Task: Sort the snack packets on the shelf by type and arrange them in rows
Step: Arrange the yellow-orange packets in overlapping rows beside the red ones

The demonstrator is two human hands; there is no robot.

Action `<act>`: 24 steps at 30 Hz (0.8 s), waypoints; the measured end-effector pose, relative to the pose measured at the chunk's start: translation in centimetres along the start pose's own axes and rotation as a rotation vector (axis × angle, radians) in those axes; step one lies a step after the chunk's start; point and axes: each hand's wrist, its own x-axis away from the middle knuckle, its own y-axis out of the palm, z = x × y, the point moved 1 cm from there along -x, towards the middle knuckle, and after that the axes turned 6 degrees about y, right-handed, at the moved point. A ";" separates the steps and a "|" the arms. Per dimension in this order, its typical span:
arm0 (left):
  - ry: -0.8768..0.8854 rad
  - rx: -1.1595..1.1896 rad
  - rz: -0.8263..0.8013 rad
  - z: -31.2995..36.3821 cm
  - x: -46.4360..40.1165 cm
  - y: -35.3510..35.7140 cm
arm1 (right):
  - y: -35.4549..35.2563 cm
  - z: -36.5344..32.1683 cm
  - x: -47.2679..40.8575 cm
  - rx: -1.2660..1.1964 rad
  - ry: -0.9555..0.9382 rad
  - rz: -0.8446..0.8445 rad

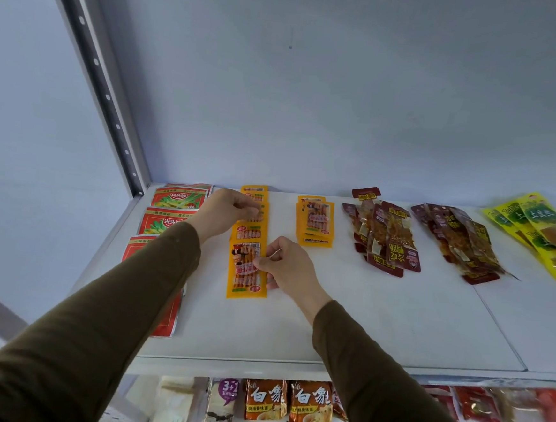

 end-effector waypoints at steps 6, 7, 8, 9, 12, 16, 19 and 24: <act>-0.116 0.409 0.230 0.0 1.5 -0.4 | -0.3 -0.4 0.5 -0.019 0.008 -0.021; -0.160 0.533 0.265 0.0 1.9 -0.4 | -0.6 -0.5 0.8 0.018 0.006 -0.018; -0.195 0.639 0.289 0.1 2.4 -0.4 | -0.9 -0.6 0.9 0.081 -0.007 0.003; -0.223 0.726 0.303 0.1 2.9 -0.4 | -1.2 -0.7 1.0 0.141 -0.036 0.044; -0.312 0.879 0.272 -0.4 3.5 0.2 | -1.8 -1.5 0.3 0.061 -0.191 0.187; -0.375 0.966 0.211 -0.7 3.7 2.0 | -0.5 -2.9 -1.8 -0.370 -0.177 0.099; -0.401 0.957 0.222 -0.6 3.1 2.8 | 1.7 -3.2 -3.2 -0.556 -0.032 -0.031; -0.473 0.936 0.148 -0.6 2.4 3.0 | 3.5 -3.6 -4.3 -0.648 -0.008 -0.028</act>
